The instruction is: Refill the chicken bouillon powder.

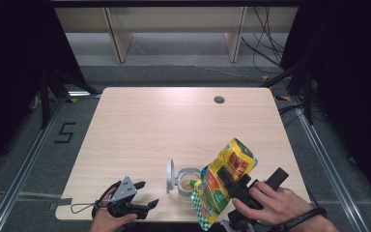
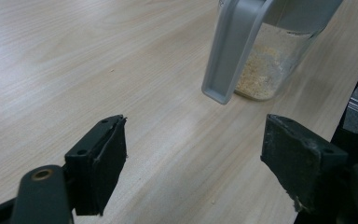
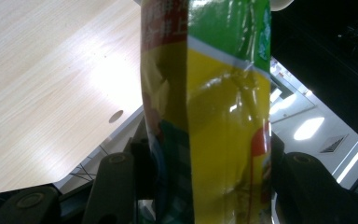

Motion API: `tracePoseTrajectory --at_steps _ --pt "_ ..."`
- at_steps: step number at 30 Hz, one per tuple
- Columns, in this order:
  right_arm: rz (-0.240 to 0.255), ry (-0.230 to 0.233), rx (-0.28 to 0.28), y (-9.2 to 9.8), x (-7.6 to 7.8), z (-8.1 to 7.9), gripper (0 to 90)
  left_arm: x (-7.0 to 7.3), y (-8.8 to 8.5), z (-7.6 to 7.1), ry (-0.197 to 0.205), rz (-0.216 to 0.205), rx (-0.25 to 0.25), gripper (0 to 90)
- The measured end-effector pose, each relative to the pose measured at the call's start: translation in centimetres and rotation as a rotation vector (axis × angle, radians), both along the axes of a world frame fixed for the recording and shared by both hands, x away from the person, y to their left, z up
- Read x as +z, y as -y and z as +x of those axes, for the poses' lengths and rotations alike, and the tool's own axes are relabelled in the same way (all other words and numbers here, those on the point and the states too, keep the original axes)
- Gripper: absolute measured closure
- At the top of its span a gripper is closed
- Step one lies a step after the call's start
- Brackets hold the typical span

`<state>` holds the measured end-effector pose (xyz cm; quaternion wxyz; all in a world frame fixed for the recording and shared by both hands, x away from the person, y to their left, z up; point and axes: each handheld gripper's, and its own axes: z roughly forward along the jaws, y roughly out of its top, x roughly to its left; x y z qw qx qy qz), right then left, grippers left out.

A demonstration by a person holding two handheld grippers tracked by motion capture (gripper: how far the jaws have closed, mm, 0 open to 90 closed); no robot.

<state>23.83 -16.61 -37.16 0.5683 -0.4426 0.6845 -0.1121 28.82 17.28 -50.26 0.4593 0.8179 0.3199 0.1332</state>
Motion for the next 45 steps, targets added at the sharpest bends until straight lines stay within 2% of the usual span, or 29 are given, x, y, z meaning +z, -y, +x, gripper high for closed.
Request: tracePoseTrajectory --at_steps 14,23,24,27,28,31,33,34,35,37,38,43,45 --pt "-0.009 0.009 -0.006 0.4 0.2 0.5 56.5 0.0 0.1 -0.1 -0.012 -0.010 0.011 21.6" --pt "0.003 0.006 -0.041 1.4 0.1 0.4 56.6 -0.1 0.1 0.0 -0.017 -0.003 0.013 21.6" --pt "-0.009 0.006 -0.038 1.5 0.1 0.3 56.7 -0.1 0.1 -0.1 -0.018 -0.010 0.013 21.6" --pt "-0.001 0.005 -0.035 1.6 0.2 0.2 56.7 -0.1 0.1 0.0 -0.015 0.000 0.013 21.6" --pt "-0.002 0.010 -0.031 1.5 0.2 0.0 56.7 -0.1 0.0 0.1 0.001 0.003 0.008 21.6" --pt "-0.012 0.008 -0.024 1.5 0.2 -0.2 56.7 -0.1 0.0 0.0 0.001 0.004 0.007 21.6" --pt "-0.005 0.002 -0.024 1.4 0.1 -0.4 56.7 0.0 0.0 0.1 -0.004 0.007 0.002 21.6" --pt "0.002 0.002 -0.028 1.4 0.1 -0.5 56.7 -0.1 0.1 0.0 -0.018 -0.009 0.015 21.6" --pt "-0.005 0.005 -0.021 1.3 0.1 -0.5 56.7 -0.1 0.1 0.0 -0.015 -0.007 0.012 21.6" --pt "0.013 -0.004 -0.031 1.3 0.1 -0.7 56.8 0.0 0.0 0.0 -0.003 0.001 0.003 21.6" --pt "0.001 0.002 -0.019 1.2 0.0 -0.7 56.8 0.0 0.0 0.0 -0.003 0.000 0.005 21.6" --pt "0.006 -0.004 -0.012 1.0 0.1 -0.9 56.8 0.0 0.0 0.0 -0.003 0.001 0.004 21.6" --pt "-0.010 -0.002 0.002 0.7 0.1 -0.8 56.8 0.0 0.0 0.0 -0.003 0.002 0.002 21.6"
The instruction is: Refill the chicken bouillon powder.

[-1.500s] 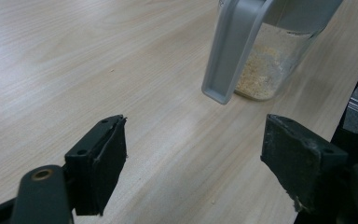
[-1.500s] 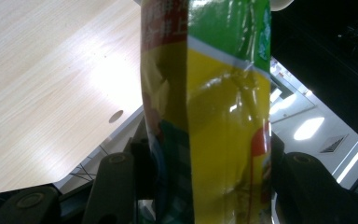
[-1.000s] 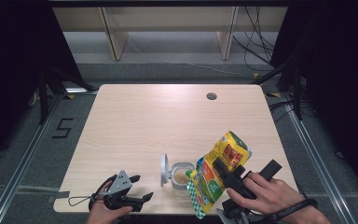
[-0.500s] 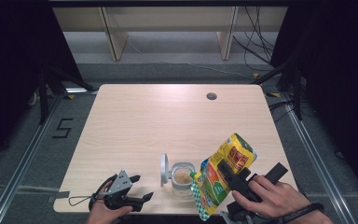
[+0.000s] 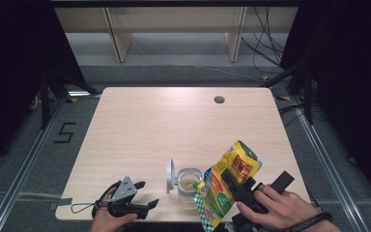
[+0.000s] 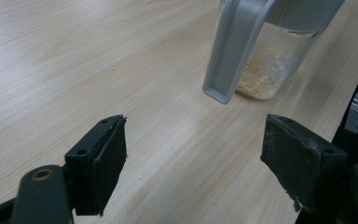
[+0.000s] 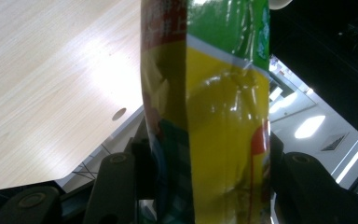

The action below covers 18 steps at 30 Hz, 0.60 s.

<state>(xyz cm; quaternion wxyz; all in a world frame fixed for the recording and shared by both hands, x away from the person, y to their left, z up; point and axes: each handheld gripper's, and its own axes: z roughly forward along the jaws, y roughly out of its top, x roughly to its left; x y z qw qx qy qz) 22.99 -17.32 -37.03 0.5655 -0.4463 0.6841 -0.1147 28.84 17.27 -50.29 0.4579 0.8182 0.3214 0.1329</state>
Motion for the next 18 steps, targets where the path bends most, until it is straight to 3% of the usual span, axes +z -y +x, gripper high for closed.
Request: tracePoseTrajectory --at_steps 12,14,18 --pt "0.011 0.003 0.003 -0.58 0.29 0.57 56.9 -0.01 -0.01 0.00 0.003 -0.003 0.002 21.6" --pt "0.015 0.001 -0.005 -0.62 0.16 0.71 56.9 -0.03 0.03 -0.09 -0.014 -0.016 0.012 21.7" --pt "0.010 -0.003 0.003 -0.68 0.13 0.84 56.9 -0.01 -0.04 0.04 0.000 0.000 -0.002 21.6"
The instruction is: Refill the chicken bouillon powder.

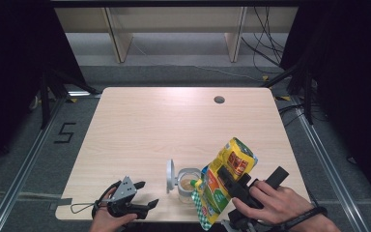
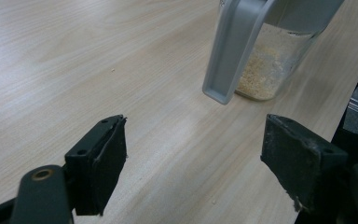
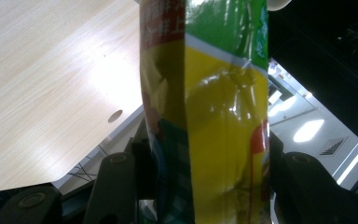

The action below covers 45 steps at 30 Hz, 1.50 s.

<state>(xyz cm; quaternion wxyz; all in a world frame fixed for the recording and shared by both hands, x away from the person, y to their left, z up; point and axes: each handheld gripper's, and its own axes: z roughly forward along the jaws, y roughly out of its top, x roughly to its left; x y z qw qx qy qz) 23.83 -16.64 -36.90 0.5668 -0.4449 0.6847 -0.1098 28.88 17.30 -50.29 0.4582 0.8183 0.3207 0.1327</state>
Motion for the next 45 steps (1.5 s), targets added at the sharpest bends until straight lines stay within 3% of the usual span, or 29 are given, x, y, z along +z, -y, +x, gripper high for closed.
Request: tracePoseTrajectory --at_steps 13,15,18,19,22,24,26,29,36,37,38,39,41,45 --pt "-0.014 0.009 -0.022 0.6 -0.1 0.6 57.2 -0.1 0.1 -0.1 -0.015 -0.014 0.016 21.6" --pt "-0.005 0.009 -0.027 0.9 -0.1 0.3 57.3 -0.1 0.0 0.0 0.003 -0.001 0.010 21.6" --pt "-0.008 0.010 -0.031 1.0 0.0 0.2 57.2 -0.1 0.1 -0.1 -0.009 -0.006 0.025 21.6" --pt "0.003 0.007 -0.037 1.1 0.0 0.0 57.3 -0.1 0.1 0.0 0.004 -0.002 0.007 21.7" --pt "-0.009 0.010 -0.022 1.1 0.0 -0.1 57.3 -0.1 0.2 -0.1 -0.018 -0.016 0.018 21.6" --pt "-0.006 0.009 -0.016 1.0 -0.1 -0.3 57.3 -0.1 0.1 -0.1 -0.009 -0.006 0.011 21.7" --pt "0.013 0.004 -0.028 1.0 -0.1 -0.3 57.4 -0.1 0.1 -0.1 -0.019 -0.020 0.021 21.6" --pt "0.008 0.002 -0.020 0.8 -0.1 -0.3 57.4 -0.1 0.1 0.0 0.003 -0.010 0.012 21.6" --pt "-0.006 -0.006 -0.008 0.5 -0.3 0.0 57.5 -0.1 0.0 -0.1 -0.014 -0.009 0.018 21.6" --pt "0.003 -0.010 -0.017 0.6 -0.3 0.0 57.5 0.0 -0.1 0.0 -0.008 0.014 0.010 21.6" --pt "0.012 -0.010 -0.021 0.6 -0.4 0.0 57.6 -0.1 0.0 -0.1 -0.009 -0.005 0.014 21.6" --pt "0.002 -0.011 -0.019 0.6 -0.4 0.0 57.6 0.0 -0.2 0.1 0.004 0.025 -0.004 21.7" --pt "0.002 -0.013 -0.020 0.7 -0.4 0.0 57.6 -0.1 0.0 0.0 -0.003 0.008 0.022 21.6" --pt "0.002 -0.013 -0.020 0.7 -0.4 0.0 57.6 -0.1 0.0 0.0 0.006 0.001 0.009 21.6"
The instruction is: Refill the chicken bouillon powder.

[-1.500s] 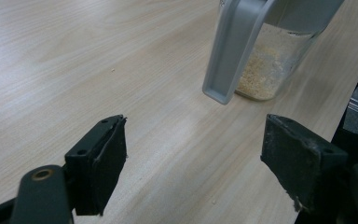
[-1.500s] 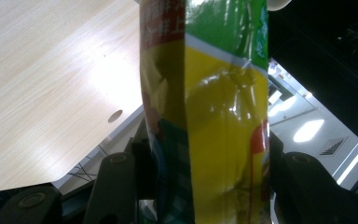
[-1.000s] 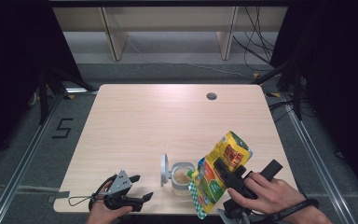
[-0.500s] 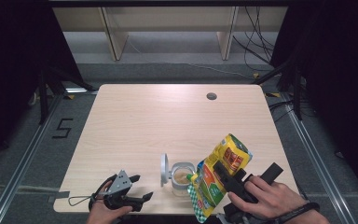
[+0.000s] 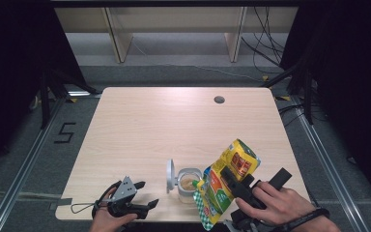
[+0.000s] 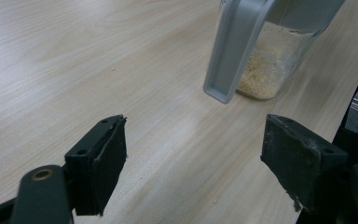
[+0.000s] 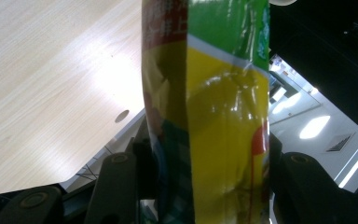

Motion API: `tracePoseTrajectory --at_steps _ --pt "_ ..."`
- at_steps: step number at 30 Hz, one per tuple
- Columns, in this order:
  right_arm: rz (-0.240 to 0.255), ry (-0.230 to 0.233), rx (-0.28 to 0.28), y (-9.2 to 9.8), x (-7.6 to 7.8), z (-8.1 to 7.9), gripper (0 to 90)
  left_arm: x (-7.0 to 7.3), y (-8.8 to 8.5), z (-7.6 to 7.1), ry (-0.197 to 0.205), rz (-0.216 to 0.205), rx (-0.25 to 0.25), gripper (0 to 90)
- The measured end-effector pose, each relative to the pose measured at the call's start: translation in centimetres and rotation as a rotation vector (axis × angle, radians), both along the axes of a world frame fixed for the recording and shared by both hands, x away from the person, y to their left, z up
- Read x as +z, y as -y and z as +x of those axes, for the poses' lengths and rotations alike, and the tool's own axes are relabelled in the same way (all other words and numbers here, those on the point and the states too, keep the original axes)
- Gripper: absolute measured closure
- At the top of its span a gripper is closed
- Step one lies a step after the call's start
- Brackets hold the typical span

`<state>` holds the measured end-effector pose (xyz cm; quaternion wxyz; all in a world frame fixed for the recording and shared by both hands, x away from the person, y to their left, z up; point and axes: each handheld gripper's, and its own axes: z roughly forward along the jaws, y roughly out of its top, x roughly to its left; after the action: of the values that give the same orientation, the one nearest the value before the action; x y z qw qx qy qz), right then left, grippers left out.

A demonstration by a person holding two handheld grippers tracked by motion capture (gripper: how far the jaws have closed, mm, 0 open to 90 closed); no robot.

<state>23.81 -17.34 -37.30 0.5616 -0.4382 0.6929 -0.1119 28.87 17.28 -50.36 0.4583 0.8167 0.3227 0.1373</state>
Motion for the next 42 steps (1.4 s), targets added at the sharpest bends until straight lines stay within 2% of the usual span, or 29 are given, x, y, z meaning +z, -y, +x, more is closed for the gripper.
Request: tracePoseTrajectory --at_steps 1,2,4,8,11,13,15,21,22,23,24,27,31,32,34,36,37,38,39,40,41,42 --pt "0.000 0.000 0.000 0.00 0.00 0.00 57.6 0.00 0.00 0.00 0.000 0.000 0.000 21.6" --pt "0.003 0.000 0.003 -0.05 0.06 0.06 57.6 0.01 0.01 -0.07 -0.022 -0.009 0.008 21.7" --pt "0.000 0.000 0.003 -0.07 0.07 0.06 57.6 0.00 -0.05 0.00 -0.014 0.007 0.009 21.7" --pt "-0.008 0.005 0.006 -0.09 0.11 0.05 57.6 0.01 0.05 -0.09 -0.020 -0.014 0.008 21.6" --pt "-0.015 0.010 0.011 -0.14 0.22 0.05 57.7 0.03 0.03 -0.11 -0.017 -0.015 0.007 21.6" --pt "-0.011 0.010 0.011 -0.14 0.20 0.08 57.7 0.08 -0.08 0.01 -0.004 -0.001 -0.004 21.6" --pt "-0.007 0.012 0.008 -0.15 0.28 0.07 57.6 0.00 0.08 -0.10 -0.020 -0.020 0.011 21.6" --pt "-0.010 0.014 0.005 -0.14 0.34 0.04 57.7 0.00 0.07 -0.12 -0.019 -0.022 0.010 21.6" --pt "-0.002 0.018 0.001 -0.11 0.41 0.07 57.7 0.02 0.03 -0.09 -0.014 -0.018 0.008 21.6" --pt "-0.002 0.018 0.001 -0.11 0.41 0.07 57.7 0.09 -0.14 0.03 0.000 0.005 -0.005 21.6" --pt "-0.017 0.021 0.012 -0.18 0.46 0.12 57.7 0.08 -0.09 -0.01 -0.004 -0.003 -0.003 21.6" --pt "-0.014 0.021 0.000 -0.03 0.48 0.12 57.7 0.01 0.07 -0.13 -0.019 -0.023 0.011 21.6" --pt "-0.017 0.022 0.000 0.05 0.41 0.13 57.8 0.01 0.07 -0.13 -0.019 -0.022 0.010 21.7" --pt "-0.017 0.025 0.000 0.04 0.42 0.14 57.8 0.06 -0.08 0.03 -0.003 0.001 -0.004 21.7" --pt "-0.020 0.025 -0.001 0.03 0.44 0.13 57.8 0.08 -0.06 -0.02 -0.005 0.002 0.001 21.6" --pt "-0.019 0.023 0.001 0.04 0.41 0.13 57.8 -0.01 0.09 -0.10 -0.019 -0.017 0.011 21.6" --pt "-0.010 0.018 -0.005 0.03 0.38 0.14 57.8 0.01 -0.05 -0.01 -0.014 0.007 0.010 21.6" --pt "-0.010 0.018 -0.005 0.03 0.38 0.14 57.8 0.01 -0.05 -0.01 -0.014 0.007 0.010 21.6" --pt "-0.015 0.018 0.001 -0.05 0.42 0.13 57.8 -0.02 0.09 -0.11 -0.019 -0.021 0.011 21.6" --pt "-0.027 0.019 0.010 -0.10 0.44 0.14 57.8 -0.02 0.09 -0.11 -0.019 -0.021 0.011 21.6" --pt "-0.027 0.019 0.010 -0.10 0.44 0.14 57.8 -0.01 0.08 -0.09 -0.019 -0.017 0.010 21.6" --pt "-0.027 0.020 0.011 -0.15 0.45 0.15 57.8 0.03 -0.10 0.03 -0.010 0.019 0.007 21.6"
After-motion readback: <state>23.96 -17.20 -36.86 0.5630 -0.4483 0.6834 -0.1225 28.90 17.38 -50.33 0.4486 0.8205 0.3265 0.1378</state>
